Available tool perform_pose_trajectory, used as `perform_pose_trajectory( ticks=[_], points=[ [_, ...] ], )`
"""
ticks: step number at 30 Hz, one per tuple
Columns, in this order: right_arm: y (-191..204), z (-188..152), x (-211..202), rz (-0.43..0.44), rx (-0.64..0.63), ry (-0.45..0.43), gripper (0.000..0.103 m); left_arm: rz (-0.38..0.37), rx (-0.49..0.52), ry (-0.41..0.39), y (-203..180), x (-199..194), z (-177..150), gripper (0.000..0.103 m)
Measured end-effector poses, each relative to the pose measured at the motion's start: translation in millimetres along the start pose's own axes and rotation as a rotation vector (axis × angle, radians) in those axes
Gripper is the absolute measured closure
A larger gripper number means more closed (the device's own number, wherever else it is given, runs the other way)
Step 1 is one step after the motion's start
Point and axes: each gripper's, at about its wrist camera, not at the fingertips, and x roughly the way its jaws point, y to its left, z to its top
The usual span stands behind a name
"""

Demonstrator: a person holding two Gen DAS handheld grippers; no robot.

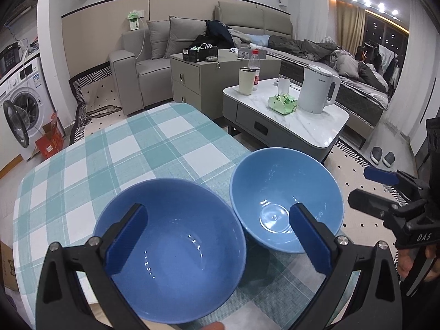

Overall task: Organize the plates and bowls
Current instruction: 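Withdraw both open tools and move toward the light blue bowl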

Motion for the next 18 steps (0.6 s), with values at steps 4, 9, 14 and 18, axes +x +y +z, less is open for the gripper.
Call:
perform_pose_trajectory(
  ticks=[4, 9, 14, 18],
  points=[
    [-1, -3, 6, -0.001, 0.002, 0.017, 0.001, -0.003, 0.008, 0.014, -2, 8, 4, 0.000],
    [-1, -7, 18, -0.006, 0.004, 0.053, 0.001, -0.015, 0.022, 0.019, -5, 16, 6, 0.000],
    [-1, -8, 26, -0.024, -0.005, 0.068, 0.001, -0.021, 0.043, 0.016, -11, 23, 8, 0.000],
    [-3, -9, 32, -0.018, -0.001, 0.081, 0.001, -0.019, 0.065, -0.002, -17, 26, 11, 0.002]
  ],
)
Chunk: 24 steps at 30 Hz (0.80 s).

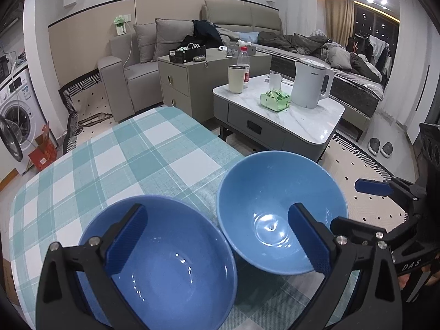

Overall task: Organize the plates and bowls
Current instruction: 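Close the right tool on the light blue bowl rim while the left tool grips the opposite rim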

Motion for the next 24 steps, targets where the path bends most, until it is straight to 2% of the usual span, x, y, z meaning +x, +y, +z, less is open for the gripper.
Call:
perform_pose_trajectory(
  ticks=[1, 3, 6, 12, 24],
  points=[
    [0, 0, 1, 0.001, -0.003, 0.002, 0.001, 0.001, 0.005, -0.001, -1, 1, 1, 0.004],
    [0, -1, 2, 0.007, -0.004, 0.005, 0.001, 0.001, 0.017, 0.004, -4, 4, 2, 0.015],
    [-2, -2, 4, 0.004, -0.001, 0.008, 0.001, -0.005, 0.036, 0.013, -7, 10, 3, 0.026],
    [-3, -4, 9, 0.005, 0.005, 0.020, 0.001, -0.013, 0.049, 0.033, -11, 22, 5, 0.039],
    [-3, -6, 20, 0.027, 0.015, 0.050, 0.001, -0.033, 0.063, 0.081, -19, 44, 11, 0.039]
  ],
)
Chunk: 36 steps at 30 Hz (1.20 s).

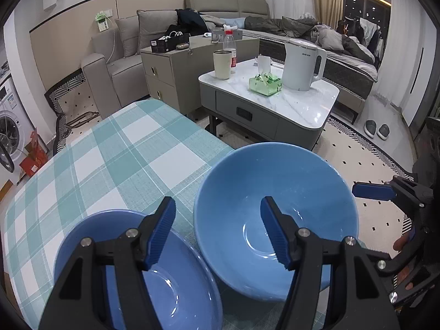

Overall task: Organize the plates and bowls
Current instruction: 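Close the right tool on the light blue bowl rim while the left tool grips the opposite rim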

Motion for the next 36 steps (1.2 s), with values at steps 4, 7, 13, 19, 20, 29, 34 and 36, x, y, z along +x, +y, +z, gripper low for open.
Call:
perform_pose_trajectory(
  ticks=[4, 7, 13, 19, 20, 29, 34, 36],
  points=[
    [-1, -1, 2, 0.004, 0.008, 0.012, 0.001, -0.009, -0.009, 0.023, -1, 7, -1, 0.039],
    [-1, -1, 4, 0.015, 0.014, 0.023, 0.001, -0.015, -0.002, 0.041, -3, 12, -2, 0.042],
    [4, -2, 3, 0.052, 0.010, 0.022, 0.001, -0.020, -0.008, 0.069, -4, 19, -3, 0.051],
    [6, -3, 3, 0.030, -0.006, 0.028, 0.001, -0.010, -0.001, 0.071, -6, 18, -5, 0.053],
    [6, -4, 4, 0.022, -0.008, 0.031, 0.001, -0.009, 0.001, 0.071, -6, 18, -5, 0.053],
    [6, -5, 7, -0.005, -0.031, 0.039, 0.018, -0.006, -0.004, 0.067, -7, 18, -4, 0.054],
    [8, -5, 2, -0.031, -0.041, 0.024, 0.022, -0.001, 0.010, 0.064, -14, 19, -3, 0.054],
    [6, -5, 1, -0.035, -0.037, 0.022, 0.023, 0.003, 0.023, 0.063, -17, 20, -3, 0.054]
  ],
)
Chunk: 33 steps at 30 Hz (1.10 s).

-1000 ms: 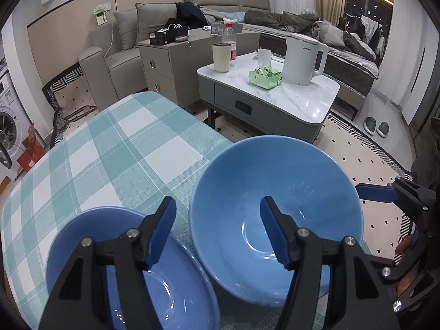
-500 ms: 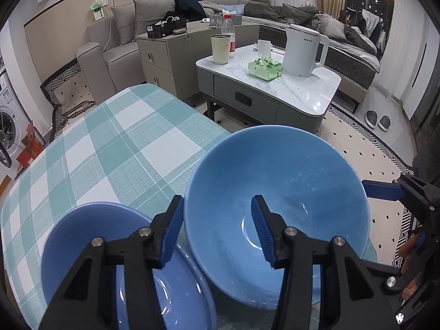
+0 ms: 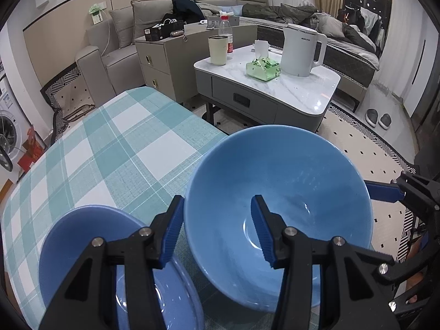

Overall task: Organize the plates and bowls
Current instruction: 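Close the right tool on the light blue bowl rim while the left tool grips the opposite rim, then lift the light blue bowl with both tools and carry it over the nested blue bowls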

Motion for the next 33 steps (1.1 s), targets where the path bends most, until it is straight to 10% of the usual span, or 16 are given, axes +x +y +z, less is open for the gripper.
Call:
perform_pose_trajectory(
  ticks=[33],
  points=[
    [-15, -1, -7, -0.069, 0.010, -0.031, 0.054, 0.012, 0.034, 0.029, -9, 0, -9, 0.059]
  ],
)
